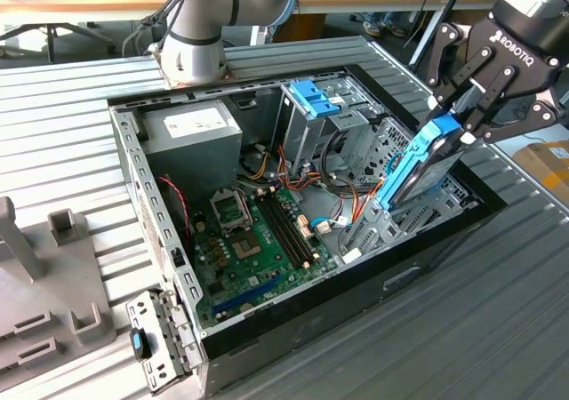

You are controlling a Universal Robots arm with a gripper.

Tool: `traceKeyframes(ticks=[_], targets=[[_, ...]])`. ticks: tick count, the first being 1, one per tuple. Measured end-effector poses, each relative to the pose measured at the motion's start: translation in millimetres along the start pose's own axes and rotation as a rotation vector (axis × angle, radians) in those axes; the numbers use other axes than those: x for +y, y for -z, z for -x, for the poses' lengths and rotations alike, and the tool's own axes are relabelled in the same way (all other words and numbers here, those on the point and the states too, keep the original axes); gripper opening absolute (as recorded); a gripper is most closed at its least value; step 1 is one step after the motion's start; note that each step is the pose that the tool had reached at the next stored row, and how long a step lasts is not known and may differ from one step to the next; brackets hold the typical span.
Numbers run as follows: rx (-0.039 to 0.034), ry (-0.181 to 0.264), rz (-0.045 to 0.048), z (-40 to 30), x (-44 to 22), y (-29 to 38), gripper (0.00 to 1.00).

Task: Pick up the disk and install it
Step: 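Pick up the disk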

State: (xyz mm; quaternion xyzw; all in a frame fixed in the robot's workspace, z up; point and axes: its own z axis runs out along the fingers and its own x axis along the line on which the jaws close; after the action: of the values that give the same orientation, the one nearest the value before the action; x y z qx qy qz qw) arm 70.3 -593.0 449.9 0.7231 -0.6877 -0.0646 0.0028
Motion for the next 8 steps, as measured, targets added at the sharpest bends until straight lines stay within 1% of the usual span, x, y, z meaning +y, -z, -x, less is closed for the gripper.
traceKeyframes(ticks=[2,5,6,8], targets=[[-0.0005,0.000,-0.0001,-0.4,-0.3,-3.4,0.36],[-0.0010,0.000,0.0002,-1.5,-1.0,-10.4,0.36],[-0.0009,0.000,0.0014,-2.4,-1.6,-15.0,0.36],[-0.0007,0.000,0.0025,-3.5,-2.4,-20.0,0.36]])
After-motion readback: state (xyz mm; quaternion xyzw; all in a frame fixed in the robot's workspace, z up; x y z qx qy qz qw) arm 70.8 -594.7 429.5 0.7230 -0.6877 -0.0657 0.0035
